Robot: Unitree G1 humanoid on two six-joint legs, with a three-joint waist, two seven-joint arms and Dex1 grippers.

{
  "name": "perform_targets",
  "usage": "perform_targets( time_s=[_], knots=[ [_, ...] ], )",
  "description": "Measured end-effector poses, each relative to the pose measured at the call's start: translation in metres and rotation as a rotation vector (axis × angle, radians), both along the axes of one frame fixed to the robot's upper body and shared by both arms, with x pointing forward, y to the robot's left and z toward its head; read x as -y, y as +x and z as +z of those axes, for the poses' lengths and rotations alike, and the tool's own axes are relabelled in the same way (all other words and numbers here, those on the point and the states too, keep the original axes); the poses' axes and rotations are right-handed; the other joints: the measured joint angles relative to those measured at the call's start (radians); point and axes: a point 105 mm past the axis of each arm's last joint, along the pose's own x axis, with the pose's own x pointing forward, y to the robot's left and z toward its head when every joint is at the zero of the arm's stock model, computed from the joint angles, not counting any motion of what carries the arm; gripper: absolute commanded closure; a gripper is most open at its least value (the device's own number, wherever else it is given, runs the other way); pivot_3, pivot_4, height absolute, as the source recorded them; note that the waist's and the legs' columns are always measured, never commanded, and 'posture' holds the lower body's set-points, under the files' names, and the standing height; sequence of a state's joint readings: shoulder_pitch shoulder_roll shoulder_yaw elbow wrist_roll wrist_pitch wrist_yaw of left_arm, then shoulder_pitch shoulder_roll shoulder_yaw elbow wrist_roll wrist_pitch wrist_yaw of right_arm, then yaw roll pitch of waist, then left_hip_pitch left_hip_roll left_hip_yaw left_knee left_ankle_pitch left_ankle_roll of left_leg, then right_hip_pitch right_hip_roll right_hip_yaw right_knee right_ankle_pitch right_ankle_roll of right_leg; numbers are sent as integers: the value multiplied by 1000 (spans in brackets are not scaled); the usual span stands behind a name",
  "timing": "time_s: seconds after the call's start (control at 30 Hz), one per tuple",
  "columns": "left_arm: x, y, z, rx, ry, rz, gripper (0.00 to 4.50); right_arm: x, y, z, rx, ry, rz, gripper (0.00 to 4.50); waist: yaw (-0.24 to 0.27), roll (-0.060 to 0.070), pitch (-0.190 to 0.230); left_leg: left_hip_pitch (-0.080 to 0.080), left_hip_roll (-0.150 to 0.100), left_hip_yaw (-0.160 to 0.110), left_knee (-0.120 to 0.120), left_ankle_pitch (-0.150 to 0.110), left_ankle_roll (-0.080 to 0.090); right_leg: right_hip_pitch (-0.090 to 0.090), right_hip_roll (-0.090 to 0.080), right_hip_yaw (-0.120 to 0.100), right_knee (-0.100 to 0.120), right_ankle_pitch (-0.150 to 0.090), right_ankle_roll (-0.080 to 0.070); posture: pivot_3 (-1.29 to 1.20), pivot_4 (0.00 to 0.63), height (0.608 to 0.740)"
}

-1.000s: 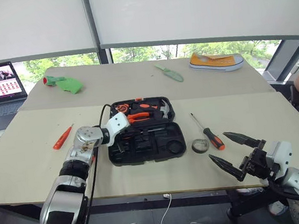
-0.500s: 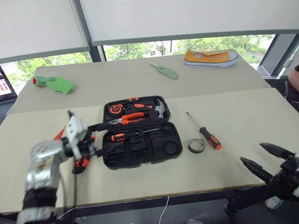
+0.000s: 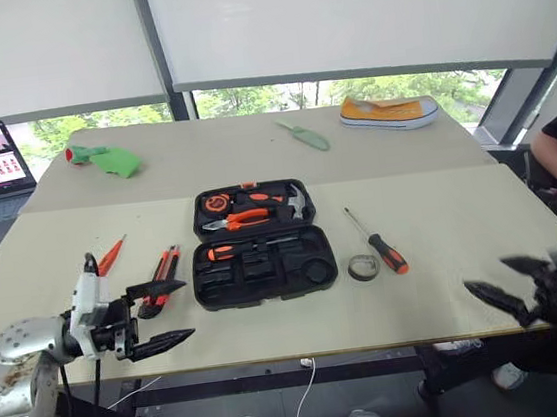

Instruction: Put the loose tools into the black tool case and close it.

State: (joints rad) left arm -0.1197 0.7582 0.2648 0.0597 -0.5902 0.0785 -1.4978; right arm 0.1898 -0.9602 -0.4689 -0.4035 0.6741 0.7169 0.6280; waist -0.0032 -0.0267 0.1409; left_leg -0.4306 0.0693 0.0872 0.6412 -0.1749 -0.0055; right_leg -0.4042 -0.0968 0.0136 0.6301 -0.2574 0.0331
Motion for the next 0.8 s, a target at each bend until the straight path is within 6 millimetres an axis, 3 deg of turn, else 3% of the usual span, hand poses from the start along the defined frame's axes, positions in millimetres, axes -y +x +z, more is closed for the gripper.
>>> perform_targets(
  time_s=[0.13, 0.27, 0.5, 0.6, 0.7, 0.77, 0.8],
  knots=[
    [14, 3, 0, -22, -30, -5, 44, -22, 28, -3, -106, -4, 51, 0, 6, -1, 0, -5, 0, 0, 0, 5, 9, 0, 2, 1, 0, 2, -4, 0, 150, 740],
    [26, 9, 0, -37, -61, 9, 44, -36, 58, -4, -194, -5, 56, 0, 8, -1, 1, -13, -1, -1, 0, 3, 12, -5, 5, 2, 0, 4, 5, 0, 150, 740],
    [33, 14, 9, 36, -69, 1, 44, -58, 74, -22, -332, -96, 152, 0, 12, -1, 1, -17, -1, 0, 0, 1, 13, -9, 5, 2, 1, 4, 6, 0, 150, 740],
    [33, 15, 10, 39, -74, 11, 44, -57, 79, -30, -373, -139, 134, 0, 13, -1, 1, -17, -1, 0, 1, 1, 13, -9, 5, 2, 1, 4, 6, 0, 150, 740],
    [33, 15, 11, 49, -76, 11, 0, -58, 86, -32, -366, -137, 111, 687, 11, -1, 1, -17, 0, 1, 2, 1, 12, -9, 5, 2, 1, 4, 6, 0, 150, 740],
    [35, 13, 13, 71, -74, 0, 0, -61, 88, -33, -364, -131, 108, 1485, 10, -1, 1, -16, 0, 1, 2, 2, 12, -9, 5, 2, 2, 4, 6, 0, 150, 740],
    [37, 11, 13, 76, -74, -7, 0, -61, 89, -34, -367, -131, 103, 1660, 10, -1, 1, -16, 0, 1, 2, 2, 12, -9, 5, 2, 2, 4, 6, 0, 150, 740]
  ],
)
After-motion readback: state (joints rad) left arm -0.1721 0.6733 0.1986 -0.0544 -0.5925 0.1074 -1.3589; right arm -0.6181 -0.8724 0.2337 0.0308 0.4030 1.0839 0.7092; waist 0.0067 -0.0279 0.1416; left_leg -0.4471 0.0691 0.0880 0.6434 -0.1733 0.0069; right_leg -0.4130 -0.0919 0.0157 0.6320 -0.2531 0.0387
